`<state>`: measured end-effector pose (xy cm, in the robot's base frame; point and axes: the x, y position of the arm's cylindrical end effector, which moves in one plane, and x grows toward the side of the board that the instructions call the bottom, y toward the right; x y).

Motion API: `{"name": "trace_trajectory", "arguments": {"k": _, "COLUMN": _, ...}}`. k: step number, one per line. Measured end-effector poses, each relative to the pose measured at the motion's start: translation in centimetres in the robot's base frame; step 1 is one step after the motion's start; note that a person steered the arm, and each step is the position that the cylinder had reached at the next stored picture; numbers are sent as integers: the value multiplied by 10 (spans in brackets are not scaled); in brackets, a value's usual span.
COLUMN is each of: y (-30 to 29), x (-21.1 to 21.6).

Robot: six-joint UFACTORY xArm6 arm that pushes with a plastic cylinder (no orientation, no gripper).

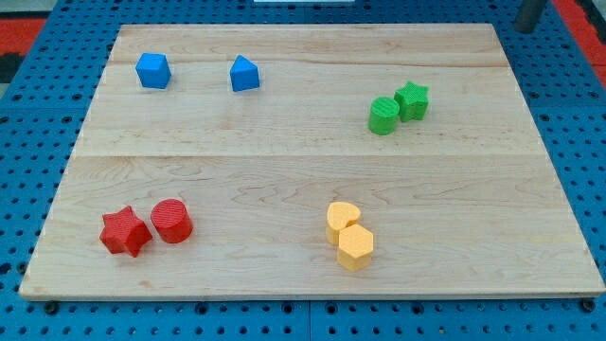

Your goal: Move your arm to top center

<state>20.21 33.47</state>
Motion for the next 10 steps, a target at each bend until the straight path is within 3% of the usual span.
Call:
{"name": "trace_trajectory", "arguments": {"k": 3, "y": -5, "x": 9}}
{"name": "trace_trajectory", "arguments": {"k": 4, "y": -22, "x": 51}}
{"name": "trace_trajectory", "arguments": {"k": 7, "y": -25, "x": 59}}
{"name": "trace_trajectory", "arguments": {"k": 10, "y": -201, "x": -1}}
